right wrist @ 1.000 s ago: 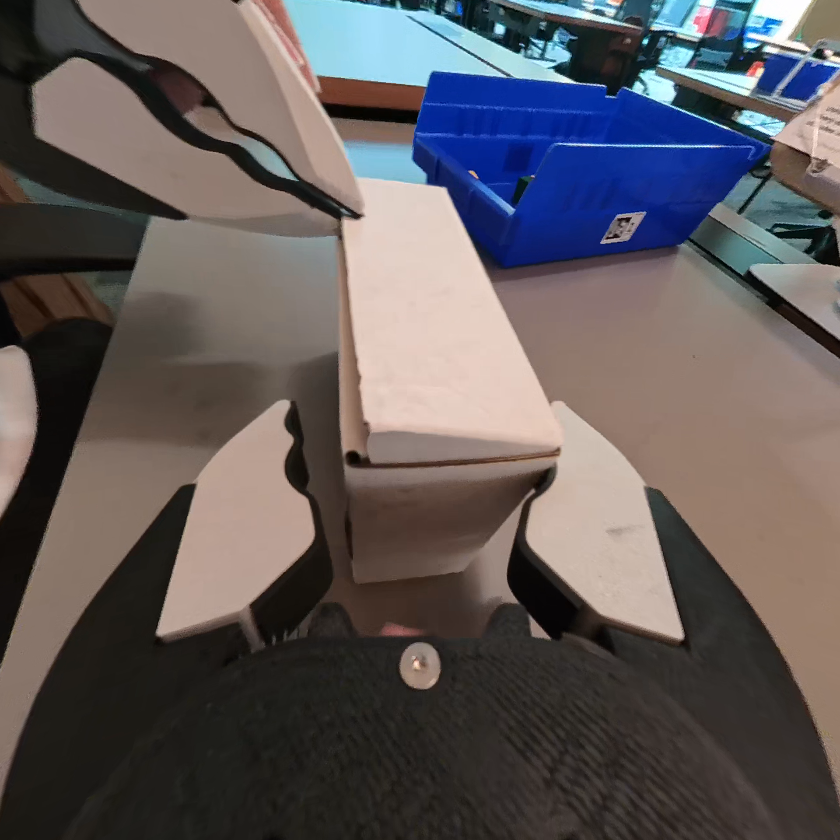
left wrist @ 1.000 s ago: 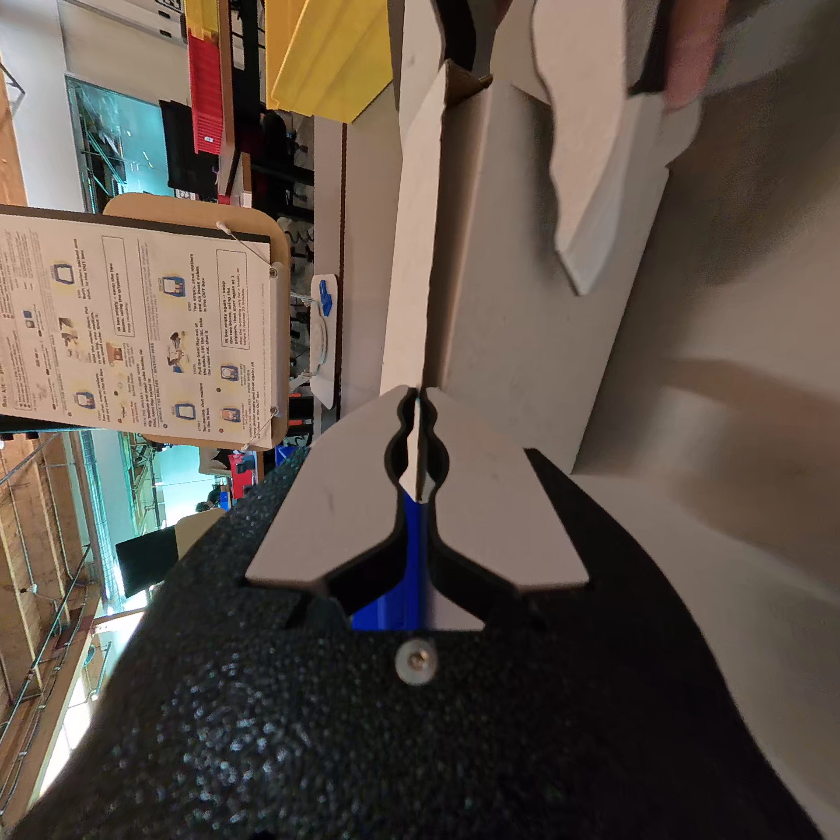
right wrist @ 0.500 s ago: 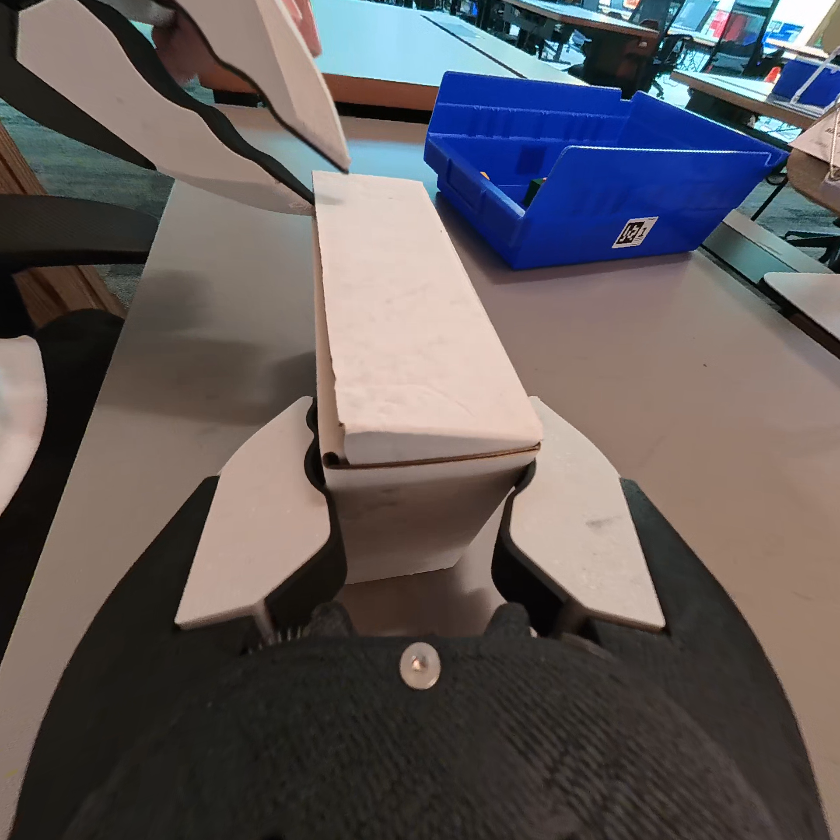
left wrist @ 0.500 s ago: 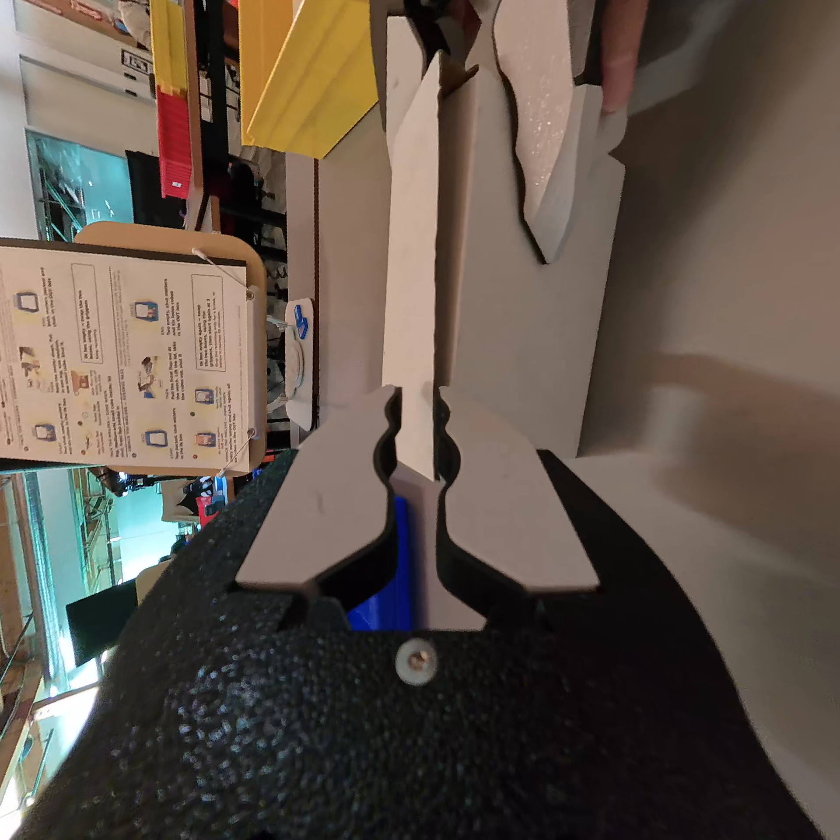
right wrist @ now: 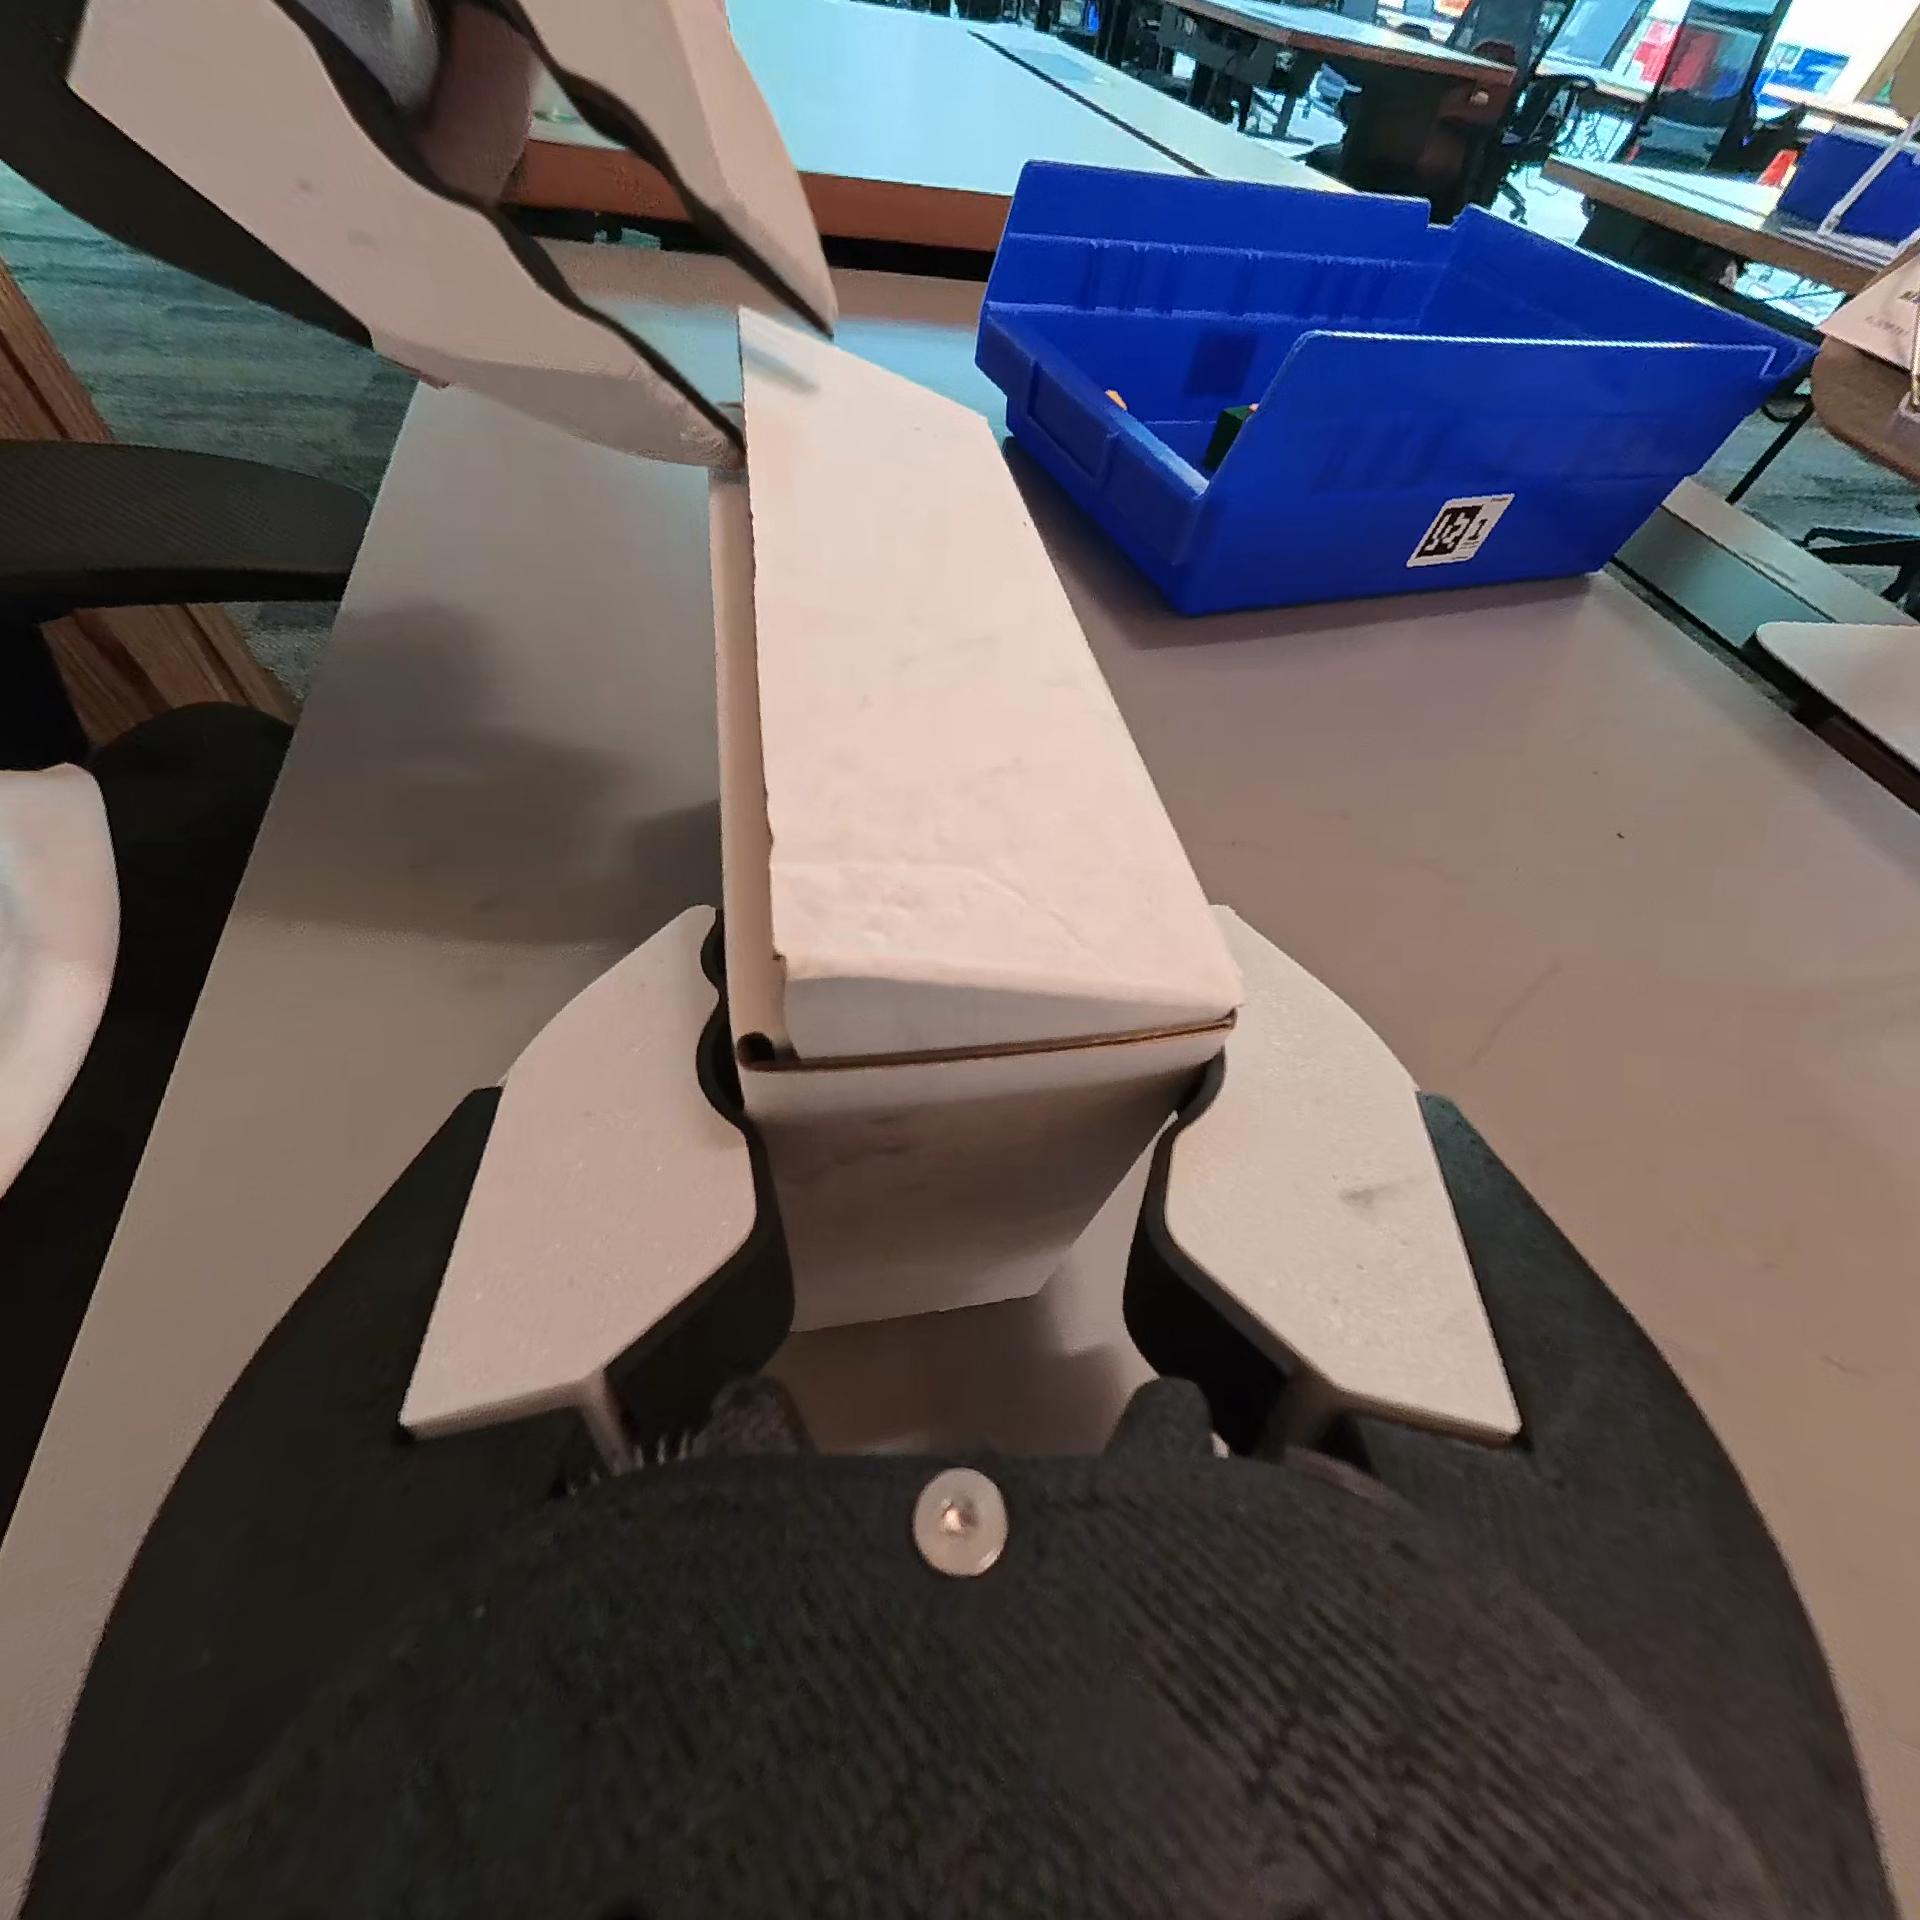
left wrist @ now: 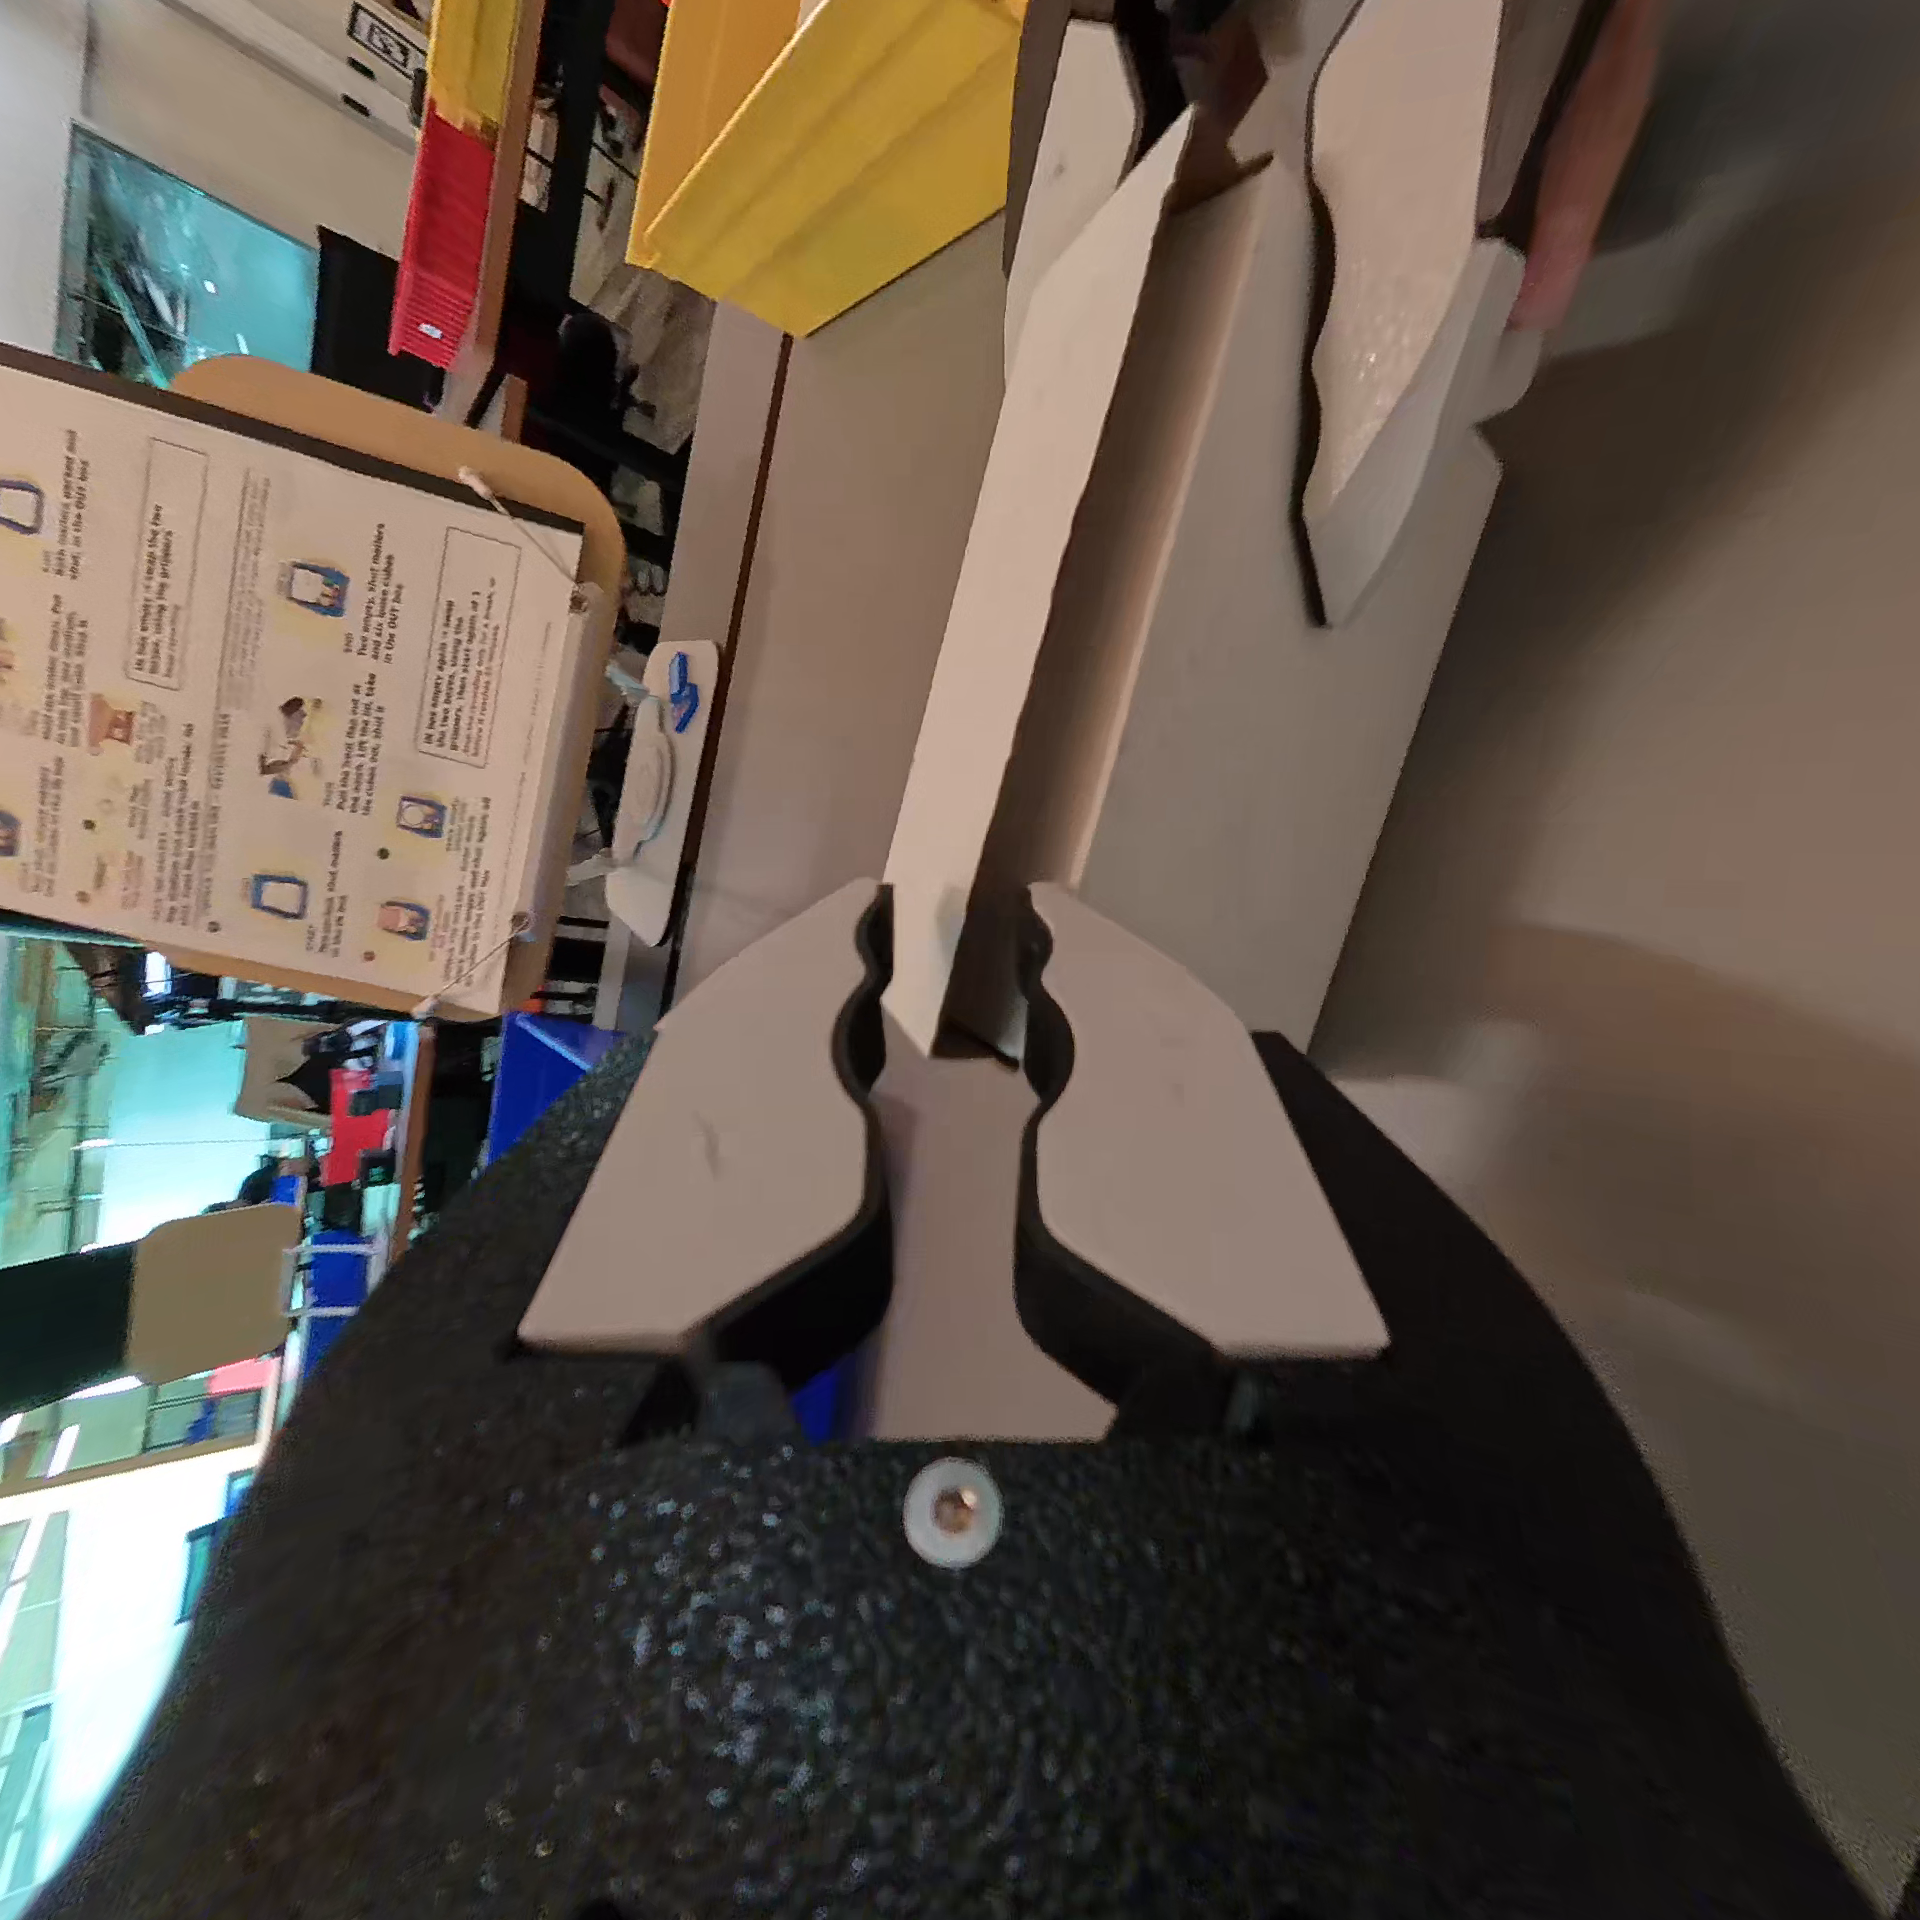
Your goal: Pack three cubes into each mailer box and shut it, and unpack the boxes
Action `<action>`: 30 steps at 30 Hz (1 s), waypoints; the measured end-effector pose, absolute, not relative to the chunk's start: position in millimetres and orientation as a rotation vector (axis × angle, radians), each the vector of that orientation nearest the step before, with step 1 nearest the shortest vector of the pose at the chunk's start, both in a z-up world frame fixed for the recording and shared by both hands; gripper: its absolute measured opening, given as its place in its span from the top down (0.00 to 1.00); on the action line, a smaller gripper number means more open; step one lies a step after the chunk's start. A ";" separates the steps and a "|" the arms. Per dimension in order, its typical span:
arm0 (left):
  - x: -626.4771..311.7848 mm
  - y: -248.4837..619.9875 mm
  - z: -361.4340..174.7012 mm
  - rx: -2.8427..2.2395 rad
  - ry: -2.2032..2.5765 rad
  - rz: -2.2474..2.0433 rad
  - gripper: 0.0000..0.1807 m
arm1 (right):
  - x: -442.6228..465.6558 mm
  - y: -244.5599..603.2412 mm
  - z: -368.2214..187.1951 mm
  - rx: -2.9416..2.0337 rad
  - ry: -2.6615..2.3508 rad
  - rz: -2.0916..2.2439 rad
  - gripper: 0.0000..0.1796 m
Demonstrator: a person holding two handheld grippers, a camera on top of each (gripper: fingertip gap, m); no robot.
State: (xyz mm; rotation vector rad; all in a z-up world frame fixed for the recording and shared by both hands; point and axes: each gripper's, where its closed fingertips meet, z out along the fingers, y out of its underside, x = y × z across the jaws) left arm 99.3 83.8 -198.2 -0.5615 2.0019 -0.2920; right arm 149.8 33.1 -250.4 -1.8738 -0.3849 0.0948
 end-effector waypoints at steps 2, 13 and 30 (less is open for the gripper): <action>94.9 89.8 -197.2 -0.562 1.995 -0.275 0.87 | 149.8 33.1 -250.4 -1.874 -0.384 0.095 0.55; 84.2 94.8 -240.7 -1.093 1.994 -1.183 0.41 | 139.4 28.2 -250.1 -1.858 -0.459 0.153 0.55; 125.0 63.8 -270.4 -0.992 2.135 -1.276 0.51 | 149.0 14.8 -255.9 -1.913 -0.455 0.097 0.53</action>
